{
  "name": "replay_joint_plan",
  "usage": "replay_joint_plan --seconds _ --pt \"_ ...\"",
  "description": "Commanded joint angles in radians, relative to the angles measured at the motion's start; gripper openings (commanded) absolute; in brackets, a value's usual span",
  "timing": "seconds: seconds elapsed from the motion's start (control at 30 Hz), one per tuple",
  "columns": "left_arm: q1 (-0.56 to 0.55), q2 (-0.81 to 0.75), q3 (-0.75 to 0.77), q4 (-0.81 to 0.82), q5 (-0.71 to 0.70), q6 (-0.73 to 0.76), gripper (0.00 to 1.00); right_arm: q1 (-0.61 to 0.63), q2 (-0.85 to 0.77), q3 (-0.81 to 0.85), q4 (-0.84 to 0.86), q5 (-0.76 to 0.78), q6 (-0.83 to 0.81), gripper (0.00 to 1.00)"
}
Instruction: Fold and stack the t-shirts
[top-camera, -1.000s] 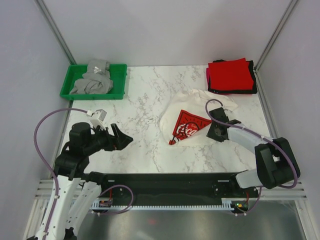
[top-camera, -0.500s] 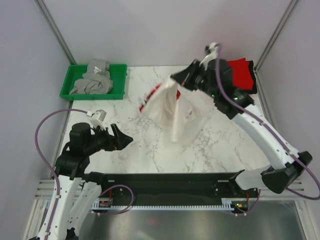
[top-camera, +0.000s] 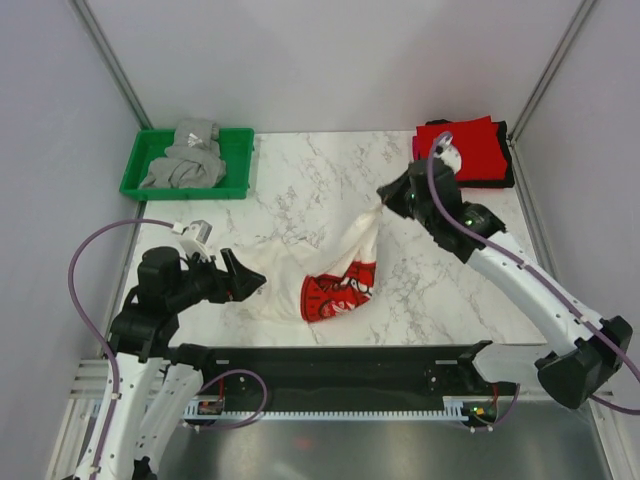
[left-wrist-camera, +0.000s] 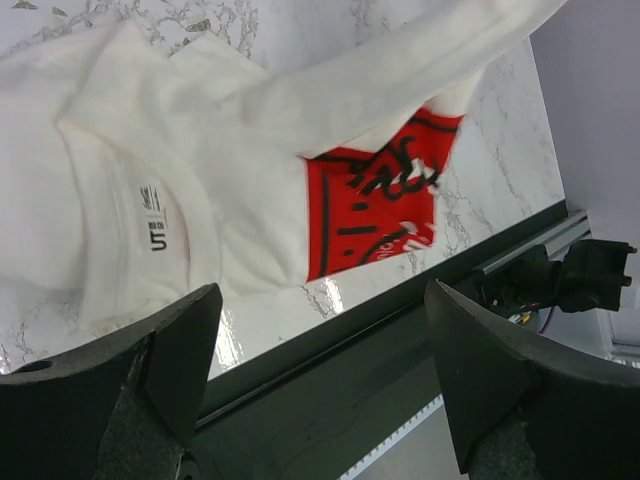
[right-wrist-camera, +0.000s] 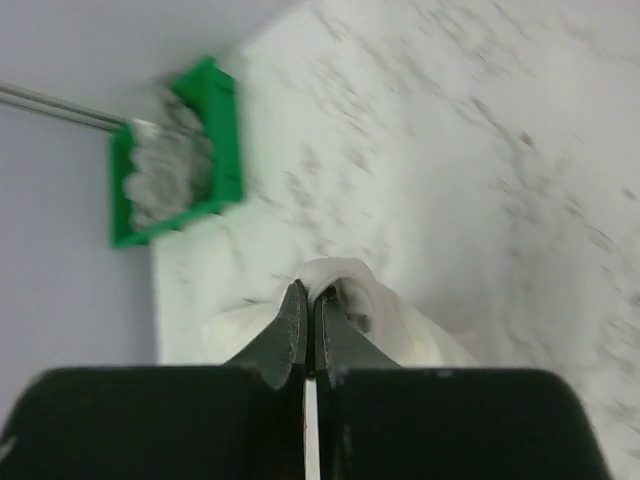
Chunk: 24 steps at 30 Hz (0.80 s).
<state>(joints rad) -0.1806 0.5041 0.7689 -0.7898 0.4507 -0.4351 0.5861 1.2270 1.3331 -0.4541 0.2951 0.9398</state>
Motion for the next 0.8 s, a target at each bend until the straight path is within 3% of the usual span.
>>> replay_joint_plan --seconds 0.0,0.17,0.23,0.37,0.53,0.7,0.77 --pt "0.006 0.008 -0.003 0.037 0.013 0.024 0.89 -0.002 -0.090 -0.103 -0.078 0.079 0.051 0.03" --pt "0.006 0.042 -0.011 0.044 -0.038 -0.004 0.84 -0.054 -0.254 -0.315 -0.107 0.113 0.063 0.07" --pt "0.006 0.082 -0.013 0.060 -0.017 -0.007 0.74 -0.069 -0.302 -0.373 -0.113 0.102 0.047 0.04" --pt "-0.020 0.184 -0.022 0.110 -0.023 -0.031 0.69 -0.089 -0.346 -0.523 -0.120 0.082 0.048 0.00" --pt "-0.134 0.390 -0.013 0.198 -0.213 -0.099 0.69 -0.104 -0.354 -0.572 -0.097 0.052 0.033 0.00" --pt "-0.142 0.618 0.013 0.300 -0.303 -0.149 0.64 -0.112 -0.331 -0.561 -0.086 0.027 0.010 0.00" --pt "-0.143 0.666 0.044 0.305 -0.403 -0.149 0.63 -0.117 -0.328 -0.565 -0.081 0.000 0.005 0.00"
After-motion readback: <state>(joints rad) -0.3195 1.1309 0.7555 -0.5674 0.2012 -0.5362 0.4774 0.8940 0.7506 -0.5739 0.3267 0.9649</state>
